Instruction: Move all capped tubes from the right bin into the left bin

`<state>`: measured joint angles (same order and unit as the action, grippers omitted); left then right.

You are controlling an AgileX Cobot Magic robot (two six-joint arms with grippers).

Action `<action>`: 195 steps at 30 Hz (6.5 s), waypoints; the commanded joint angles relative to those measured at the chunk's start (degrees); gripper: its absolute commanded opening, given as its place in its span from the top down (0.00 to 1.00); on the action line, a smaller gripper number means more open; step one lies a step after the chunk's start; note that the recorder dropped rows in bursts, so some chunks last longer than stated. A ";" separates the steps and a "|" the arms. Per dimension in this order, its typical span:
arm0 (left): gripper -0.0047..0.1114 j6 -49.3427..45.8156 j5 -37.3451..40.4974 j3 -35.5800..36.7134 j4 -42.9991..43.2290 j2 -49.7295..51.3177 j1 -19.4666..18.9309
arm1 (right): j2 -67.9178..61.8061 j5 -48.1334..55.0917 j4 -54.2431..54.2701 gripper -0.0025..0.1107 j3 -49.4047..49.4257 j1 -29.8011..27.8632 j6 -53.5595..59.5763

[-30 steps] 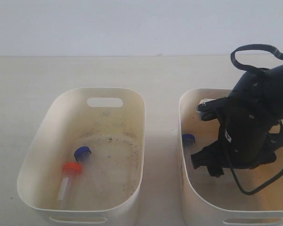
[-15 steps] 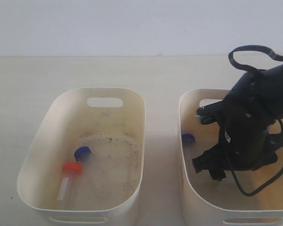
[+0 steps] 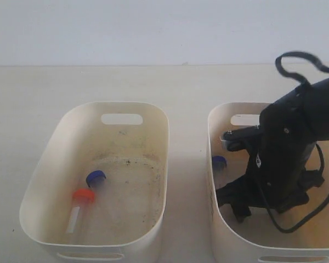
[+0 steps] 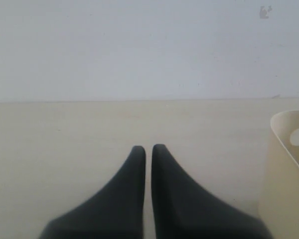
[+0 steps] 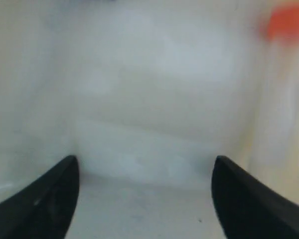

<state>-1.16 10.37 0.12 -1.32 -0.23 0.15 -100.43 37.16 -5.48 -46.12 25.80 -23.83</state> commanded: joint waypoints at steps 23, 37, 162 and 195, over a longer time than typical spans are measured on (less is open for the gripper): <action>0.92 0.24 -0.38 -0.12 -0.19 0.23 0.41 | 4.80 11.85 -21.26 0.40 -2.53 -0.16 -13.49; 0.92 0.24 -0.38 -0.12 -0.19 0.23 0.41 | -0.95 10.71 -18.94 0.38 -2.53 -0.05 -14.52; 0.92 0.24 -0.38 -0.12 -0.19 0.23 0.41 | -2.52 27.66 -30.78 0.66 -10.63 7.40 -27.34; 0.92 0.24 -0.38 -0.12 -0.19 0.23 0.41 | -5.58 26.48 -32.14 0.69 -10.53 11.90 -31.51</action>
<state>-1.16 10.37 0.12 -1.32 -0.23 0.15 -106.08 63.68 -37.80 -56.55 37.60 -55.07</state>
